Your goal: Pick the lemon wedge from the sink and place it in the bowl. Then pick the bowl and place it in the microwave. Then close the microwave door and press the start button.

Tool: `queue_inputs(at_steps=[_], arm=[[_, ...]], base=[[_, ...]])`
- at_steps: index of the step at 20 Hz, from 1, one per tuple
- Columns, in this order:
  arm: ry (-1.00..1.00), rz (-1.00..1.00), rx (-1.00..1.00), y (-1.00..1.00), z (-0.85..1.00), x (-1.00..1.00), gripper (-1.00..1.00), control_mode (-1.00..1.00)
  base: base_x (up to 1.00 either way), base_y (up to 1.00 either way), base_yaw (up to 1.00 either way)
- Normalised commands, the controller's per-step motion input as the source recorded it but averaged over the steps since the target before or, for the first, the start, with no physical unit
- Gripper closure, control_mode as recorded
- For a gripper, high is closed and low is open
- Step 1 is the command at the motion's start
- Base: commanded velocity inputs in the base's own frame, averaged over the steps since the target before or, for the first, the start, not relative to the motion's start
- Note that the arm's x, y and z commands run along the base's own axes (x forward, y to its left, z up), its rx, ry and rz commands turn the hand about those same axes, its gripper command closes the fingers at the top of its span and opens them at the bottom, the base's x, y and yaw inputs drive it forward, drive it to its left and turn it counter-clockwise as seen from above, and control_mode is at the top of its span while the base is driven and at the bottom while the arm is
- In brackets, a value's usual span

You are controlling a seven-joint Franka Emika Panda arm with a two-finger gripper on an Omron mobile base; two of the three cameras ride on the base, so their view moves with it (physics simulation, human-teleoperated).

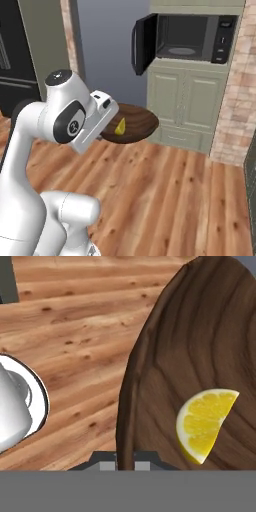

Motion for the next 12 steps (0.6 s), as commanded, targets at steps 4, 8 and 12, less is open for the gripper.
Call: queue_inputs(at_steps=[4, 8, 12], arm=[[0.00, 0.00, 0.00, 0.00, 0.00, 0.00, 1.00, 1.00], [0.00, 0.00, 0.00, 0.00, 0.00, 0.00, 1.00, 1.00], [0.00, 0.00, 0.00, 0.00, 0.00, 0.00, 1.00, 1.00]], base=[[1.00, -0.60, 0.33], [0.98, -0.80, 0.12], [0.84, -0.89, -0.03]])
